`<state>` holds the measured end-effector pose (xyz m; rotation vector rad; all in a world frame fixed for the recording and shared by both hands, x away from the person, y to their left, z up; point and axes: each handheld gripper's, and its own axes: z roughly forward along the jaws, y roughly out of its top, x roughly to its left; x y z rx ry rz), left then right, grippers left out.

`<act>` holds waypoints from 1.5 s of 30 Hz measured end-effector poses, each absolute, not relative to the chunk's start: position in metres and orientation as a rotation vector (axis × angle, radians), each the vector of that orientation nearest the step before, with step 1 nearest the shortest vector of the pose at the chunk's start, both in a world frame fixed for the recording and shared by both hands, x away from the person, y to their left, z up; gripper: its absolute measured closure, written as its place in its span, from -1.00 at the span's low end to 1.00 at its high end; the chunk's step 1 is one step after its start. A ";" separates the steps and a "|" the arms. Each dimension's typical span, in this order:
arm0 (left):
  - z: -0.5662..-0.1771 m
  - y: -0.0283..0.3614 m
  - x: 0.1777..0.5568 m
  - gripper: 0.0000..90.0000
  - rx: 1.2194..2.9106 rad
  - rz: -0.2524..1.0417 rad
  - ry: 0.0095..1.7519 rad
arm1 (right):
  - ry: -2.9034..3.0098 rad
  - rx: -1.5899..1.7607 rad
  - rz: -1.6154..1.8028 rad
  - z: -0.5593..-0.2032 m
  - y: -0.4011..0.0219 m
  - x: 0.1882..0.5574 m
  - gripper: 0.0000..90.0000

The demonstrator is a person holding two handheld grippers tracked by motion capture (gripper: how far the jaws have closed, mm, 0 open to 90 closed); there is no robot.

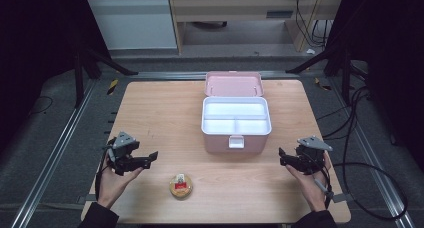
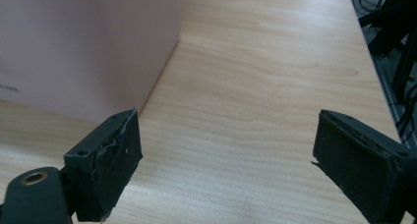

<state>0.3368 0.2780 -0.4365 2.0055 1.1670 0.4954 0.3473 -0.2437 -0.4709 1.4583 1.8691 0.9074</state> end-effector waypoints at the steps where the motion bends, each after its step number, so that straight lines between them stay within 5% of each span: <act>1: -0.437 0.275 0.336 -0.58 2.020 0.493 1.157 | 1.875 1.464 0.899 -0.472 -0.244 0.348 -0.76; 45: -0.468 0.194 0.309 -0.73 2.413 0.193 0.908 | 1.978 1.456 0.811 -0.489 -0.244 0.348 -0.81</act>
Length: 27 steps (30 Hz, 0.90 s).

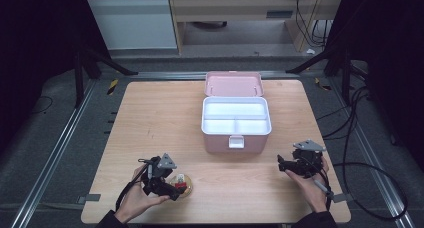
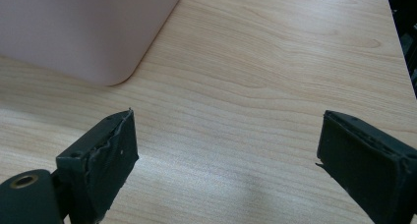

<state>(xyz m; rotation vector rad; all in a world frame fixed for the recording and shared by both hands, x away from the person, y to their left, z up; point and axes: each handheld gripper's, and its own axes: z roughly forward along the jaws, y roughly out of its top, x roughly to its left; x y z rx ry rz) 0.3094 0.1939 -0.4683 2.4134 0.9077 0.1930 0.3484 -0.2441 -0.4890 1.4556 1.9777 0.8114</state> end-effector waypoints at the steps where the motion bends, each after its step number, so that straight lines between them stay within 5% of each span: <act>1: -0.470 0.192 0.309 -0.73 2.423 0.185 0.908 | 1.981 1.455 0.808 -0.489 -0.244 0.348 -0.81; 27: -0.493 0.172 0.323 -0.61 2.571 0.083 0.885 | 2.043 1.437 0.779 -0.494 -0.240 0.352 -0.82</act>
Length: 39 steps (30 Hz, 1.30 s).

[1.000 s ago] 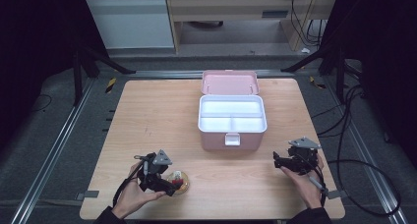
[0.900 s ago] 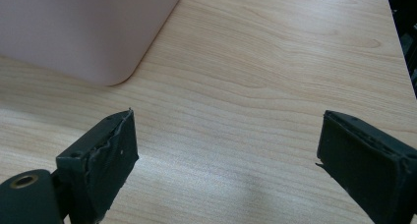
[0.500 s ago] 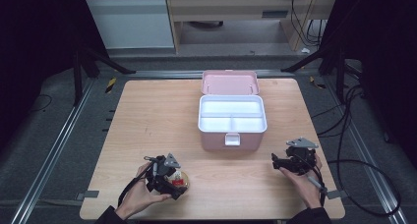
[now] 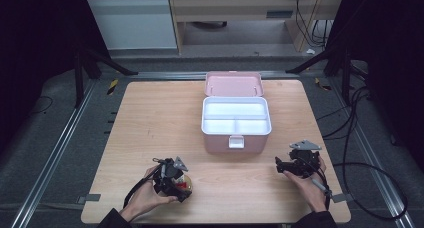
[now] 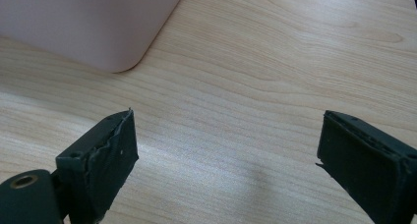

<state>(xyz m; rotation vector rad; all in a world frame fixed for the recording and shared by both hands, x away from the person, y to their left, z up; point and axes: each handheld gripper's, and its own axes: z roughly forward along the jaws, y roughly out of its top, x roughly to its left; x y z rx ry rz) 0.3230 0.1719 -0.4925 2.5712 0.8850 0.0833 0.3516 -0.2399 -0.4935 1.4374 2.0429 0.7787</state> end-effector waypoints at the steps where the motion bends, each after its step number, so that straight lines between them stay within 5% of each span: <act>1: -0.493 0.172 0.323 -0.58 2.575 0.078 0.887 | 2.041 1.435 0.779 -0.494 -0.240 0.352 -0.81; 11: -0.479 0.186 0.328 -0.56 2.511 0.138 0.932 | 2.041 1.439 0.774 -0.494 -0.241 0.352 -0.81; 29: -0.473 0.300 0.371 -0.56 2.295 0.286 1.442 | 2.054 1.438 0.759 -0.496 -0.241 0.353 -0.81; 39: -0.486 0.316 0.376 -0.56 2.291 0.290 1.587 | 2.060 1.432 0.760 -0.496 -0.241 0.353 -0.80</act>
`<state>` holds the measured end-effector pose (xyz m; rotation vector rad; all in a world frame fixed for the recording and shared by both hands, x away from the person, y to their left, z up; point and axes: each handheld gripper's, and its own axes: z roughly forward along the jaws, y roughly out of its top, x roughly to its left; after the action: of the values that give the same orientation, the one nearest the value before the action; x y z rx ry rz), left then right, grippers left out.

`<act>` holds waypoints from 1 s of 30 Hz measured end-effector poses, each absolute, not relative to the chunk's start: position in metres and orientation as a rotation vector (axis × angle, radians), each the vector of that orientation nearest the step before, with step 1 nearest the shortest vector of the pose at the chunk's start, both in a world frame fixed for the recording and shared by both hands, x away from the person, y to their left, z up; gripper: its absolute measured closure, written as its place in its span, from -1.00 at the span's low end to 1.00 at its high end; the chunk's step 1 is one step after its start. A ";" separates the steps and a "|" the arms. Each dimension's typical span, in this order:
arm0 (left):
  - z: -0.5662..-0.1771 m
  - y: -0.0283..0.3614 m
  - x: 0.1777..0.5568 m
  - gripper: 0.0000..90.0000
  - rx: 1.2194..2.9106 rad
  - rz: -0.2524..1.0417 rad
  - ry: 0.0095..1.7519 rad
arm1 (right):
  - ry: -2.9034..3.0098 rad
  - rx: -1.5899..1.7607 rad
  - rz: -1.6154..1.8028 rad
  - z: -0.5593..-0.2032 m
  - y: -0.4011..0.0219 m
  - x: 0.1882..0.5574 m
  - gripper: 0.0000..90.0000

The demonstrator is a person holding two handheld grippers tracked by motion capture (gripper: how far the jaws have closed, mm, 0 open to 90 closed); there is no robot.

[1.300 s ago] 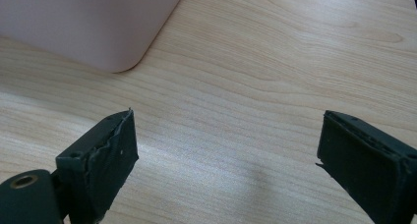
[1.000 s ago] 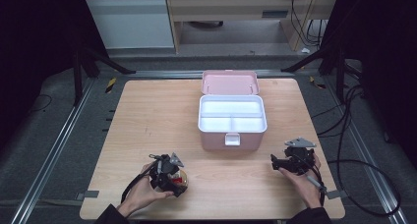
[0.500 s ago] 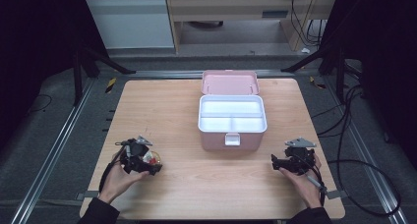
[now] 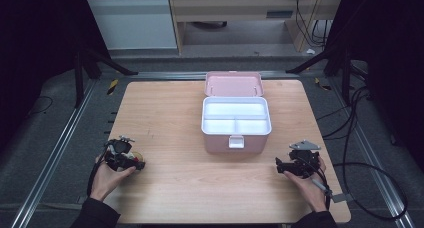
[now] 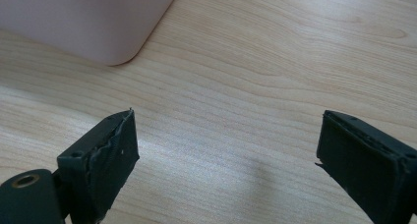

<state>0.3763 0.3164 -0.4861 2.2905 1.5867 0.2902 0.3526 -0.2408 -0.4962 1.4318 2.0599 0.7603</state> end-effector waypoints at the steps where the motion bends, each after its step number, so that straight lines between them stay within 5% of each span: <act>1: -0.487 0.316 0.377 -0.56 2.294 0.281 1.595 | 2.060 1.432 0.760 -0.496 -0.241 0.353 -0.80; 14: -0.473 0.317 0.374 -0.68 2.199 0.325 1.573 | 2.034 1.421 0.808 -0.491 -0.240 0.351 -0.75; 30: -0.408 0.275 0.385 -0.47 2.003 0.498 1.282 | 1.906 1.336 1.061 -0.435 -0.236 0.360 -0.43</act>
<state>0.3854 0.2754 -0.4083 2.0027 1.2819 0.4980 0.3604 -0.2359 -0.4345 1.3357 1.9061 1.0615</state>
